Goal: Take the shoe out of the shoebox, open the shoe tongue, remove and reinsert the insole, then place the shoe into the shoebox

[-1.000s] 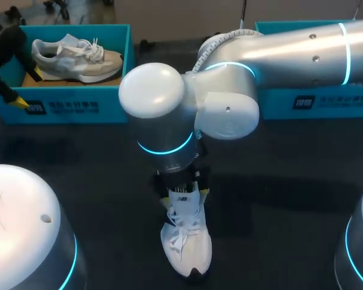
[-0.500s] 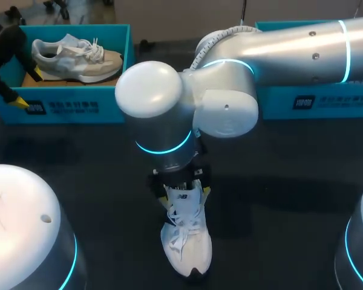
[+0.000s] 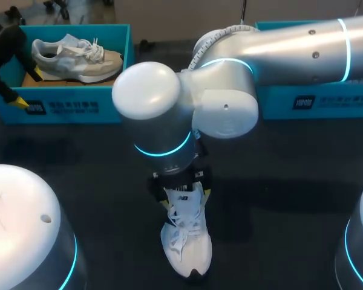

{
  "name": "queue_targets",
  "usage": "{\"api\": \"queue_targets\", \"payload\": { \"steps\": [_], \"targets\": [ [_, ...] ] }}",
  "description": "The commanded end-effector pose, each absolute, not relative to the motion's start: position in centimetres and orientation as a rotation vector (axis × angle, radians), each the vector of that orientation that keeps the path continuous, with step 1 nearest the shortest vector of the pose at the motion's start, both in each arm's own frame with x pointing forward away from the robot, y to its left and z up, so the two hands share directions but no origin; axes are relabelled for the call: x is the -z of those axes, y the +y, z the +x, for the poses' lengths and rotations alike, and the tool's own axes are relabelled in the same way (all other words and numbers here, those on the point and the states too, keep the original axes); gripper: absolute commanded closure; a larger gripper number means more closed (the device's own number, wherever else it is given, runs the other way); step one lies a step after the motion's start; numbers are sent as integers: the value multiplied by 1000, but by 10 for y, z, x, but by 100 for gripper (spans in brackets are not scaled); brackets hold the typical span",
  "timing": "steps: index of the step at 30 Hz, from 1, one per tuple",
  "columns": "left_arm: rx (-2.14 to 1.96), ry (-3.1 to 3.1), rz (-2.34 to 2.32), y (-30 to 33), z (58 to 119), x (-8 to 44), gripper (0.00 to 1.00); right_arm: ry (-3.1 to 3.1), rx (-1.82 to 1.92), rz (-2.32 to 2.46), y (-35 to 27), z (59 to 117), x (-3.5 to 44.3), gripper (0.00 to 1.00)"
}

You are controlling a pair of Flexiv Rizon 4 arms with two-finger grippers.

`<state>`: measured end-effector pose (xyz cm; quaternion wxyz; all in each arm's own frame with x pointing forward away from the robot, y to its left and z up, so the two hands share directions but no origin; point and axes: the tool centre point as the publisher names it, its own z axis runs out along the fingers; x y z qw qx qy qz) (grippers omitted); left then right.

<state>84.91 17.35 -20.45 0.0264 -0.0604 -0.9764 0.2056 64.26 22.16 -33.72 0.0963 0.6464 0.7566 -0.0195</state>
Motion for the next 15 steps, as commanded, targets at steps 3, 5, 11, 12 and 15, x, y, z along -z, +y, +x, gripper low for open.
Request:
{"api": "queue_targets", "payload": {
  "steps": [3, 5, 11, 12, 15],
  "targets": [
    [-630, -3018, -187, 174, 849, 204, 0, 1933, 30, 2169, 228, 624, 327, 0],
    [-630, -3018, -187, 174, 849, 204, 0, 1926, 39, 2175, 228, 620, 326, 0],
    [-630, -3018, -187, 174, 849, 204, 0, 1900, 55, 2206, 225, 608, 325, 0],
    [-630, -3018, -187, 174, 849, 204, 0, 1892, 59, 2209, 225, 605, 324, 0],
    [-630, -3018, -187, 174, 849, 204, 0, 1865, 67, 2227, 225, 596, 320, 0]
  ]
}}
